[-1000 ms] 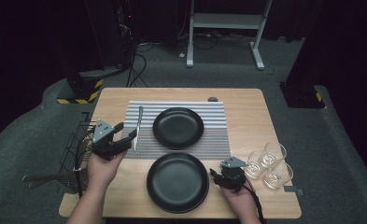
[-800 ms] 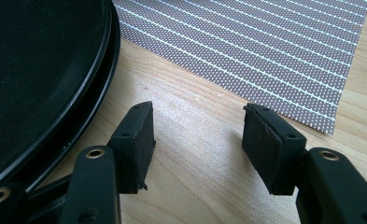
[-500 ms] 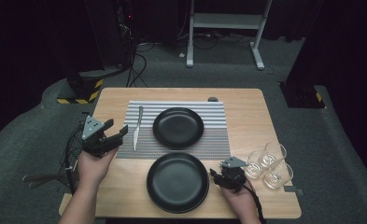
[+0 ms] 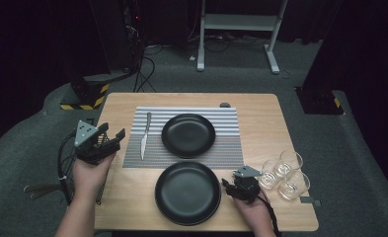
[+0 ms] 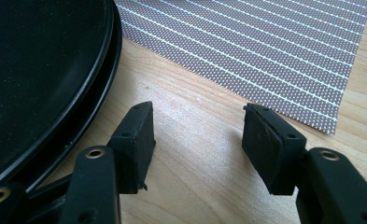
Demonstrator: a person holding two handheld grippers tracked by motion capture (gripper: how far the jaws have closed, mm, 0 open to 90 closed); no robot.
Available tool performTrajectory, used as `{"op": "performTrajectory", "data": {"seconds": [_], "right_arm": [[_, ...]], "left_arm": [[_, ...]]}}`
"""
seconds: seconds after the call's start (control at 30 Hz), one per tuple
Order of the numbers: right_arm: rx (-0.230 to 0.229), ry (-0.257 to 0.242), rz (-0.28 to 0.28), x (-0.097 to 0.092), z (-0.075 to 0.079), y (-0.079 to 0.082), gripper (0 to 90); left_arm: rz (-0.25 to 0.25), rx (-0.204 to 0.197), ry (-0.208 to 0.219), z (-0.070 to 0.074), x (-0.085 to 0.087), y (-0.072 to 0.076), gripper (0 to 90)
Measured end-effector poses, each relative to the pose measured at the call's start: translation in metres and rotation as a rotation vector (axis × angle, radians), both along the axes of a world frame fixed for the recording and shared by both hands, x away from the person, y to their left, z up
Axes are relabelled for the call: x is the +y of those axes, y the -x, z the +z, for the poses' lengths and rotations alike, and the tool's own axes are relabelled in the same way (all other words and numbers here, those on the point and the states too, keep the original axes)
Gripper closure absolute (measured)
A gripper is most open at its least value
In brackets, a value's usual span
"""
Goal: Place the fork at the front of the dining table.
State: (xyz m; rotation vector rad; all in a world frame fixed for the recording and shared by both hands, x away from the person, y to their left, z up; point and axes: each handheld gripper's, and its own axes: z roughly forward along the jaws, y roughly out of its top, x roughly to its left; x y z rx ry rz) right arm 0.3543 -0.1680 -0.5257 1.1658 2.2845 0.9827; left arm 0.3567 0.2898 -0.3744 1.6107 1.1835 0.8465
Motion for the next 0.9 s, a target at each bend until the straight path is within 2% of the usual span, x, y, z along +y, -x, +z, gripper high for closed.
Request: {"op": "performTrajectory", "data": {"seconds": [0.27,0.43,0.6,0.77,0.9], "right_arm": [[0.003,-0.002,-0.001,0.000,0.000,0.000,43.7],[0.001,-0.001,0.000,0.000,0.000,0.000,43.6],[0.000,0.000,0.001,0.000,0.000,0.000,43.4],[0.001,0.000,-0.001,-0.001,0.000,0.000,42.9],[0.002,0.000,-0.002,-0.001,0.000,0.000,42.7]], "left_arm": [[0.038,-0.003,0.003,0.006,0.011,0.000,34.1],[0.055,0.004,-0.010,0.006,0.016,-0.002,33.8],[0.074,0.034,0.007,0.005,0.025,-0.007,34.1],[0.081,0.062,-0.018,0.003,0.028,-0.011,35.9],[0.094,0.081,-0.038,-0.001,0.027,-0.013,41.3]]}}
